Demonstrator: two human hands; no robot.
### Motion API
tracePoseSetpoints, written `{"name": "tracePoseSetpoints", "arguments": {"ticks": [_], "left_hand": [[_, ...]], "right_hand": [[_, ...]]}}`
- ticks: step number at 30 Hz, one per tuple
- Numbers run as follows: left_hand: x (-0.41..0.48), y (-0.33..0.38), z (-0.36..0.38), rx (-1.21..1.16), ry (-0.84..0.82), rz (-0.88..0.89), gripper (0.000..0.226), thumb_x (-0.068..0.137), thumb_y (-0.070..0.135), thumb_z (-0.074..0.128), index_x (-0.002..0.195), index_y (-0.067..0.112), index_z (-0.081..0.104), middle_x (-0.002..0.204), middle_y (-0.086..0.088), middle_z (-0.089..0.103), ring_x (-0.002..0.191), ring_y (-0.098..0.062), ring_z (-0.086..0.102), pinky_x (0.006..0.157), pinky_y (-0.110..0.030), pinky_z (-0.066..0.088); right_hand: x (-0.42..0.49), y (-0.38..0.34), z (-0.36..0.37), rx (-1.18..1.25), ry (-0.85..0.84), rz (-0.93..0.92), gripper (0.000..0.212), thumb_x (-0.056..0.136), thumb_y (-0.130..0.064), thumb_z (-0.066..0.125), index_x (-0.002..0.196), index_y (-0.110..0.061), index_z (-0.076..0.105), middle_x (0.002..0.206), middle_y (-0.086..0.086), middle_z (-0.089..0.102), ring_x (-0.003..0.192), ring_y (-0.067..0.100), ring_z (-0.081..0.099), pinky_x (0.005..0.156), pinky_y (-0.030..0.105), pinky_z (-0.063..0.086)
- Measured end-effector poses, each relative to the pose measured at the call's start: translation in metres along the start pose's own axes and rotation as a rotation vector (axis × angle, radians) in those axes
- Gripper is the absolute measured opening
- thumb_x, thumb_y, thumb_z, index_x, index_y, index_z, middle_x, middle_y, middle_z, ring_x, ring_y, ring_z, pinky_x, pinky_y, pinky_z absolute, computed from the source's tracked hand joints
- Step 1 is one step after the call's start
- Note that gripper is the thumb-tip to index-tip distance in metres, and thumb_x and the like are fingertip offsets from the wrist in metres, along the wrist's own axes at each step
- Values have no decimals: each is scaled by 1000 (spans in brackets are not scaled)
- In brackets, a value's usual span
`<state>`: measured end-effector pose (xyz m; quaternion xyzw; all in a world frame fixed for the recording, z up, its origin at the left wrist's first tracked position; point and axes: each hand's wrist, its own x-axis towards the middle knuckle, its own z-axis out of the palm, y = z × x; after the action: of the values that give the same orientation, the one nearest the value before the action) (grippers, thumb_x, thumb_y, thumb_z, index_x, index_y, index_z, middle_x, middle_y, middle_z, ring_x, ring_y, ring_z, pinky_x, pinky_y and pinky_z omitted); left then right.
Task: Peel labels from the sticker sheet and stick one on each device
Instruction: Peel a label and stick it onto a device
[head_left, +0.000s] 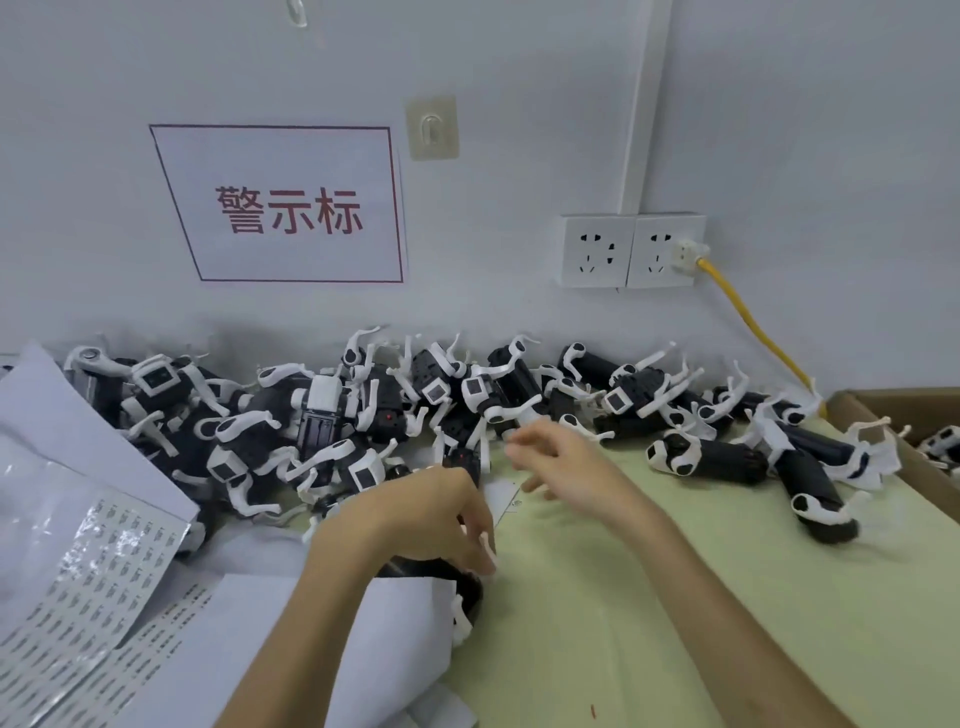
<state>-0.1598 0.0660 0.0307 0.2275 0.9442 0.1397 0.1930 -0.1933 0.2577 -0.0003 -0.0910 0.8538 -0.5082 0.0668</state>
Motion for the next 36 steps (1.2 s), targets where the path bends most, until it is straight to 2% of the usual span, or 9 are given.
{"name": "tracePoseSetpoints", "arguments": {"ticks": [3,6,10,13,19,24,28,31,36], "left_hand": [[-8,-1,-6,-36,-97,51,14,84,38,80,95,31,81,83,15,73,81,-10,65,85,-36,55],[-17,-6,-14,-144,-138,134,5,88,28,77,89,32,80,93,8,78,94,-16,72,96,-45,54],[-27,-14,-25,-440,-82,271,5,95,15,72,93,15,77,94,-5,79,93,-27,75,93,-46,58],[-33,-14,-29,-747,33,352,8,97,15,67,92,12,73,98,-19,76,96,-37,74,78,-37,61],[-34,-3,-35,-1188,635,396,14,88,21,58,91,9,65,93,-19,75,74,-28,76,57,-33,60],[-28,2,-37,-1401,876,305,18,101,20,53,91,10,65,92,-7,74,83,-22,75,70,-39,64],[-21,0,-34,-1671,827,233,27,107,12,45,117,-2,65,118,-17,72,106,-29,74,81,-41,64],[-19,6,-32,-1890,821,254,32,108,7,37,114,1,68,117,-16,74,110,-30,73,83,-36,63],[-15,14,-29,-2131,769,250,37,106,0,29,111,3,65,118,-17,74,111,-31,72,82,-37,63]], "right_hand": [[0,11,45,-145,-73,-114,66,87,-44,70,147,-31,46,152,1,41,116,21,62,101,35,51],[-3,14,68,-336,-43,-221,69,73,-61,51,139,-40,53,164,-4,23,139,23,45,109,42,45],[-4,11,62,-332,-31,-244,58,71,-65,43,113,-32,66,140,-13,47,117,19,59,97,38,51],[1,12,46,-342,-143,-221,32,85,-41,63,113,-28,62,126,-12,46,107,16,60,94,37,52],[-15,-11,-42,-273,-248,-155,18,79,-8,72,91,-21,74,80,-20,69,69,3,62,66,22,49],[-42,-8,-124,-10,129,-151,20,82,-12,69,86,-29,78,98,19,68,78,17,60,67,30,48],[-30,21,-149,137,675,-199,30,91,-8,69,109,-30,76,103,-23,72,97,-2,66,89,24,55],[-11,53,-144,-105,573,-47,53,99,-13,62,150,-18,48,159,-10,41,143,9,41,118,32,30],[-10,86,-138,-134,495,161,55,100,-22,63,152,-24,45,163,-6,34,148,21,34,112,38,31]]}}
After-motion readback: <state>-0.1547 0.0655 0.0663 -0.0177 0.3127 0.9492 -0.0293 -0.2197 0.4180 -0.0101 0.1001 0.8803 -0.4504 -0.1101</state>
